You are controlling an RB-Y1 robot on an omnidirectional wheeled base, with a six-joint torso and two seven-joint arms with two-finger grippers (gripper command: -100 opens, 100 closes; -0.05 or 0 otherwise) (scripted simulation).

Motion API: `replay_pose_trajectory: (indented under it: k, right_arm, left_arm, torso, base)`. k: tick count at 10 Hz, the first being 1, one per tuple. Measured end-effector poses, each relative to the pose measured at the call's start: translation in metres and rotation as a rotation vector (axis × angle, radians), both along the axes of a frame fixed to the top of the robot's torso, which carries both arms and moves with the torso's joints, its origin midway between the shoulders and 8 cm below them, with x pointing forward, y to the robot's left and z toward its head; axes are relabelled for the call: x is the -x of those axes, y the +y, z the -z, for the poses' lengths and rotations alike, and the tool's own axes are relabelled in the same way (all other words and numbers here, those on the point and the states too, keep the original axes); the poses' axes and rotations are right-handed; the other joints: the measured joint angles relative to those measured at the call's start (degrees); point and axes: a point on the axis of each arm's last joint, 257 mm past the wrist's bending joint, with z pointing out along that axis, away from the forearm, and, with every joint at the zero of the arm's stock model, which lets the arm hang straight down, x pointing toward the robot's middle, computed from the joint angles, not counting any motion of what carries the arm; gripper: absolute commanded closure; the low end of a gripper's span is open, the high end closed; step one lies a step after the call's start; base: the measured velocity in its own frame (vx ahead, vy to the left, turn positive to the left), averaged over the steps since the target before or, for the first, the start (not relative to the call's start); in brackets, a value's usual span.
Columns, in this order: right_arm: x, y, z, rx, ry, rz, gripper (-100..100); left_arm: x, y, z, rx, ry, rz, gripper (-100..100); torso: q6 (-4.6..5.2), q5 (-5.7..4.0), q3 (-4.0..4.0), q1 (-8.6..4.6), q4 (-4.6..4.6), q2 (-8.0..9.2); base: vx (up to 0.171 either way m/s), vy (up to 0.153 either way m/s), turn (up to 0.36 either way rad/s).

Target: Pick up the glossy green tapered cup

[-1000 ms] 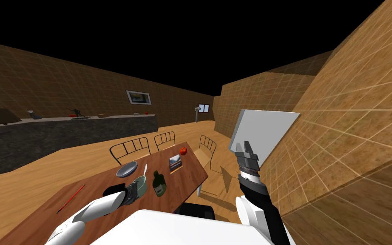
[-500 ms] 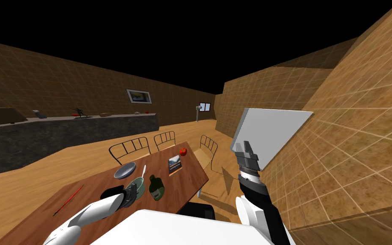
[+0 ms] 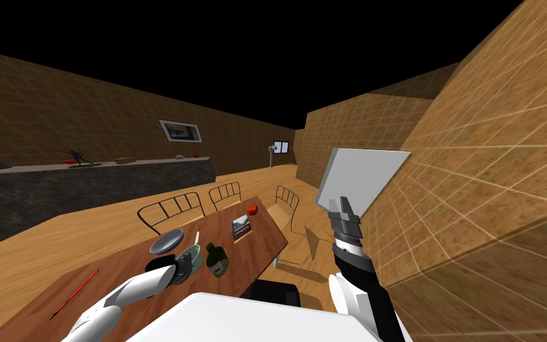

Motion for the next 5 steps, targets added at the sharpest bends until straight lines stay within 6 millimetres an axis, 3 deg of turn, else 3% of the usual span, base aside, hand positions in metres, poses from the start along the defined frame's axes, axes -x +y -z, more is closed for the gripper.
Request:
replay_pose_trajectory:
  k: [3, 5]
  right_arm:
    - [0.0, 0.0, 0.0, 0.0, 0.0, 0.0, 0]
    - [0.0, 0.0, 0.0, 0.0, 0.0, 0.0, 0]
  left_arm:
    - [-0.022, 0.017, 0.0, -0.01, -0.006, -0.066, 100]
    - [-0.031, 0.028, -0.003, -0.013, -0.001, -0.114, 100]
  torso:
    - [-0.09, 0.02, 0.11, 0.17, 0.0, 0.23]
    - [-0.11, -0.05, -0.03, 0.0, -0.04, -0.06]
  base:
    - [-0.233, 0.049, -0.232]
    - [-0.142, 0.007, -0.154]
